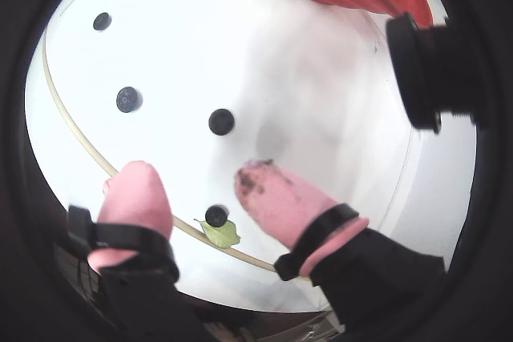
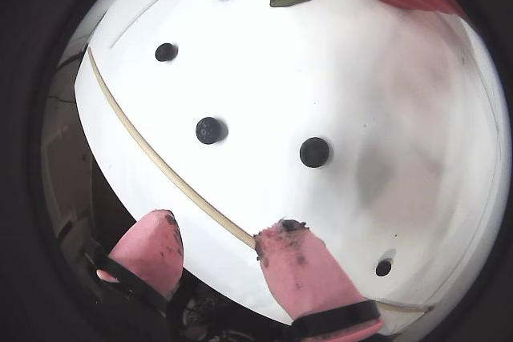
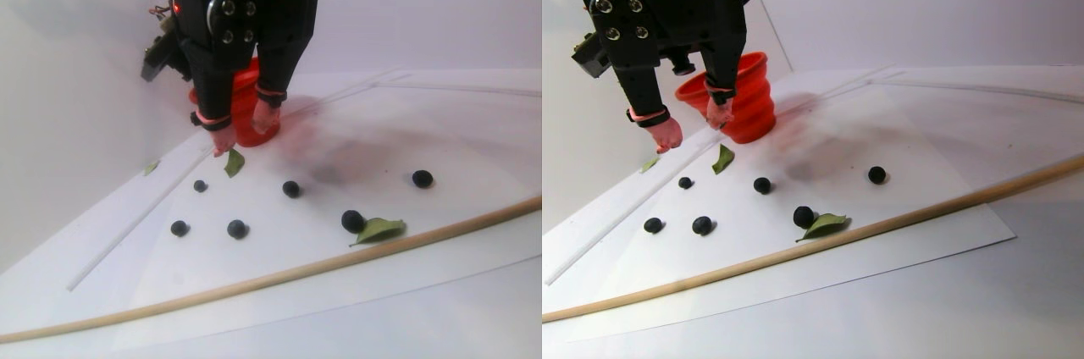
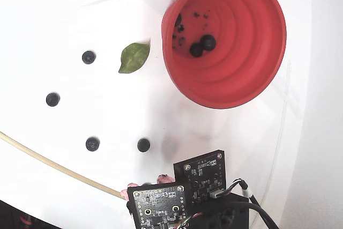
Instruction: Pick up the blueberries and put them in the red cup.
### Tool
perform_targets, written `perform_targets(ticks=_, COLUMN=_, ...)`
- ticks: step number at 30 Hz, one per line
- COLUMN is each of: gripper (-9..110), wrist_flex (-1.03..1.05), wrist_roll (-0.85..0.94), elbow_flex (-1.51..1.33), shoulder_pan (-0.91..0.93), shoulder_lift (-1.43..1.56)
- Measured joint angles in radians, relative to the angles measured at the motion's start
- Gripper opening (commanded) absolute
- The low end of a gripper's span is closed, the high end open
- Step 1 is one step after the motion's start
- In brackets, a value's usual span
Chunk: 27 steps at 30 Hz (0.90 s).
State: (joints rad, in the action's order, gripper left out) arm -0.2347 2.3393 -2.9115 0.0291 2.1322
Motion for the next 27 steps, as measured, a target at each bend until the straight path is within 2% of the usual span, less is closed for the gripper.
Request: perform_targets(ticks=27, gripper=18, wrist_flex=-0.284, wrist_roll=0.061, elbow_flex=0.12, shoulder_pan=0.052, shoulder_lift=-0.391)
